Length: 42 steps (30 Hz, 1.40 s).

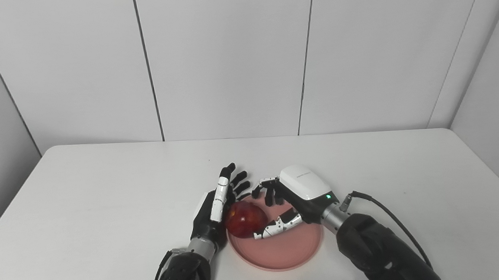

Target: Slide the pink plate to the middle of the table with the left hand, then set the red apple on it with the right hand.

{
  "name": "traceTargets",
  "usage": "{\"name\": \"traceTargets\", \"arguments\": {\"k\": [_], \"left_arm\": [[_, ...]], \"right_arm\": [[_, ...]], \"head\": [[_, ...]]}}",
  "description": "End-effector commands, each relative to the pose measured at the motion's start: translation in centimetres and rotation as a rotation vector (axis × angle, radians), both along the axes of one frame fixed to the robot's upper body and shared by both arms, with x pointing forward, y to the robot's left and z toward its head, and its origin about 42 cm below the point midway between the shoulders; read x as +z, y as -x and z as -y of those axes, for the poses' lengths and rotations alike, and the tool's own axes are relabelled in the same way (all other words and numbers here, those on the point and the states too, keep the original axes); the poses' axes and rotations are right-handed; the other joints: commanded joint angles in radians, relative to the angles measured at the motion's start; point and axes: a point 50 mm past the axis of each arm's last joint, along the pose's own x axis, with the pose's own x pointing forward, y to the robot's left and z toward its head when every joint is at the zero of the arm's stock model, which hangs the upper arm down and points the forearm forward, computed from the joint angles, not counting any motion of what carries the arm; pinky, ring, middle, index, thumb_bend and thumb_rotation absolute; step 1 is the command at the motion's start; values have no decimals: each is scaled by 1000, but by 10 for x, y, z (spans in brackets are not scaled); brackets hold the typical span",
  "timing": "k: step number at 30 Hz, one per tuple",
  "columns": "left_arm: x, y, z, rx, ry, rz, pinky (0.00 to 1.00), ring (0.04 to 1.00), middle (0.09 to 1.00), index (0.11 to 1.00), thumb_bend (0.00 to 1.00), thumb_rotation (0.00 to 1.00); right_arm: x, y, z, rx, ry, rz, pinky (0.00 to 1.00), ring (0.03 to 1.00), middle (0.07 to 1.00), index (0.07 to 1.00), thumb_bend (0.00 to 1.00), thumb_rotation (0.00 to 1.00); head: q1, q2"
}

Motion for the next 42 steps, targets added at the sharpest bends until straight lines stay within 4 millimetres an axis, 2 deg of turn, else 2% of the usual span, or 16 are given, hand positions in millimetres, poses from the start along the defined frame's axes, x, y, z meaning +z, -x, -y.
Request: {"name": "traceTargets", "arguments": {"k": [1, 6, 9, 16, 20, 25, 31, 36, 40, 42], "left_arm": [[-23, 9, -3, -9, -34, -111, 849, 928, 985, 1000, 762, 993], [-23, 8, -3, -4, -32, -117, 846, 911, 925, 1000, 767, 988], [-23, 8, -4, -9, -32, -113, 838, 922, 959, 1000, 763, 989], [-24, 8, -4, -9, -28, -110, 850, 904, 914, 1000, 770, 987], [-24, 8, -4, -8, -27, -112, 836, 891, 922, 1000, 768, 983], [-24, 8, -5, -6, -29, -111, 830, 856, 874, 1000, 762, 985], [-23, 8, -6, 1, -24, -108, 846, 849, 824, 1000, 778, 984], [-24, 8, -7, 13, -18, -109, 859, 870, 849, 1000, 787, 970], [-22, 8, -7, 27, -15, -109, 871, 886, 873, 1000, 799, 956], [-21, 8, -7, 30, -10, -110, 863, 878, 876, 1000, 800, 952]], "right_arm": [[28, -9, -3, 40, -33, 101, 421, 454, 512, 610, 1000, 657], [27, -10, -3, 39, -41, 105, 419, 453, 519, 612, 1000, 662], [28, -10, -4, 39, -43, 107, 413, 449, 521, 614, 1000, 662], [28, -10, -5, 38, -46, 110, 397, 441, 519, 619, 999, 663], [31, -10, -4, 32, -47, 108, 425, 471, 542, 629, 996, 687], [39, -10, -3, 33, -81, 122, 509, 560, 606, 648, 998, 709], [51, -9, 2, 27, -185, 125, 591, 663, 688, 678, 1000, 752], [54, -9, 11, -3, -301, 78, 649, 729, 755, 731, 1000, 847], [52, -11, 20, -41, -430, 18, 609, 741, 794, 776, 1000, 929], [51, -13, 25, -63, -528, -24, 657, 778, 819, 790, 1000, 949]], "head": [[-1, 1], [-1, 1], [-2, 1], [-5, 1], [-6, 0], [-8, 1], [-8, 2], [-9, 2], [-9, 2], [-9, 2]]}}
